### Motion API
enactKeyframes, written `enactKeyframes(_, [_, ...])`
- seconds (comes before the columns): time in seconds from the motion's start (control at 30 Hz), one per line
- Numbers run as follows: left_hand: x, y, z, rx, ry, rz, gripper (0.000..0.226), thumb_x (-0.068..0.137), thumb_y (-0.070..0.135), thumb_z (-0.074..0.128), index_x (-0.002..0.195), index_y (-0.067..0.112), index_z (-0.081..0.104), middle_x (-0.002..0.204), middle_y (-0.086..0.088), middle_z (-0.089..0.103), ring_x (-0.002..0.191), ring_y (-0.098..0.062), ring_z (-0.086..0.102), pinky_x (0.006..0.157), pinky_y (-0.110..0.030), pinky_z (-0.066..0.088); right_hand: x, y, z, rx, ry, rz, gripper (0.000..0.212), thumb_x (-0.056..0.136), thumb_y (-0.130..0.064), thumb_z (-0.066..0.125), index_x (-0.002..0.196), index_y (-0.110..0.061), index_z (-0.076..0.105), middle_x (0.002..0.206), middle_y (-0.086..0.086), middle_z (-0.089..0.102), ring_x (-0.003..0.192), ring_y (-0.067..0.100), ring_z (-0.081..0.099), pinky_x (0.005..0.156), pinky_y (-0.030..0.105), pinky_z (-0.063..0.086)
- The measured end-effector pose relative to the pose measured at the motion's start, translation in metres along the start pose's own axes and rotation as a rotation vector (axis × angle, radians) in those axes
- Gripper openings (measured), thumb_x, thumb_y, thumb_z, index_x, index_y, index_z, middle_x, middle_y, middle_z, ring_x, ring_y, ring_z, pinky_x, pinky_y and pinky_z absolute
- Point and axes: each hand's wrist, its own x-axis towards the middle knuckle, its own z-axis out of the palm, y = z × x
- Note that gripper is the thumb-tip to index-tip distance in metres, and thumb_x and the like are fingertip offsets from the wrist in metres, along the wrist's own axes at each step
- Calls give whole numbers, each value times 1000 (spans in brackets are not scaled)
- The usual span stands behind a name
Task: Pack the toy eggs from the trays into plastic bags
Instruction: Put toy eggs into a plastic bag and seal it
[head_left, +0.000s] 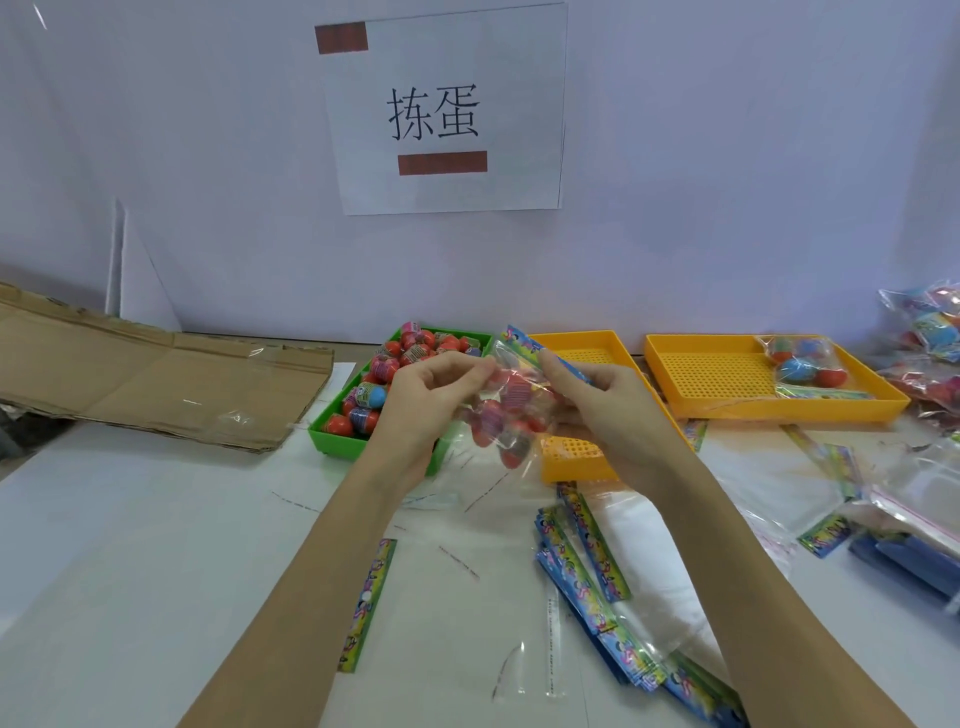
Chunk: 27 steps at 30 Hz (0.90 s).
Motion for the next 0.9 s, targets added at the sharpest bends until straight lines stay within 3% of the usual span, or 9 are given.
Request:
enactKeyframes(0.2, [1,-5,8,112,140,150,9,97,17,72,93,13,79,79,6,76,70,-4,66,65,-18,54,0,1,6,64,134,16,35,96,-44,67,105,-12,79,95,6,81,89,21,79,74,30,64])
enactKeyframes(0.33, [3,-8,10,44,366,178,8,99,24,71,94,23,77,76,6,73,71,-12,66,62,-25,54,-2,-3,10,208,-92,166,45,93,-45,72,121,-10,69,109,10,79,99,27,77,78,34,63])
enactKeyframes(0.43, [1,-10,9,249,431,301,14,103,36,62,90,32,66,69,6,66,60,-1,58,56,-17,48,-2,0,14,210,-47,137,39,92,-27,77,123,-7,67,106,12,79,97,27,78,77,32,64])
enactKeyframes(0.53, [2,-11,10,452,424,378,19,104,46,52,91,32,51,70,-1,65,57,-3,55,53,-18,45,-3,2,19,227,21,116,27,94,-21,75,118,-9,71,106,12,79,93,26,78,70,27,62])
enactKeyframes(0.63, [3,-11,11,368,411,301,27,103,52,49,106,25,47,78,-11,69,62,-17,63,55,-29,52,-2,4,25,133,104,30,18,99,-24,69,113,-14,75,101,4,79,93,21,77,70,26,61])
enactKeyframes(0.7, [2,-7,11,339,408,258,45,97,60,50,119,21,45,85,-5,68,67,-12,66,57,-23,53,-2,2,23,-46,176,-78,14,101,-28,66,102,-22,79,92,-4,79,88,13,75,71,26,61])
enactKeyframes(0.8, [4,-1,5,241,247,117,67,87,68,56,128,14,59,105,5,70,93,1,67,82,-18,55,-6,-7,13,-241,33,-147,23,98,-43,68,86,-28,81,86,3,77,83,17,73,80,34,62])
enactKeyframes(0.83, [4,-1,3,206,155,70,64,86,65,61,124,14,67,106,4,73,98,-3,68,87,-20,53,-10,-10,11,-234,-48,-144,28,96,-47,68,80,-28,81,79,3,76,74,17,73,75,31,62])
enactKeyframes(0.9, [2,-4,2,133,46,51,41,90,49,71,106,13,79,93,4,76,93,-6,70,84,-20,53,-14,-13,10,-205,-78,-139,36,92,-55,68,77,-27,82,70,2,75,59,14,69,59,22,58])
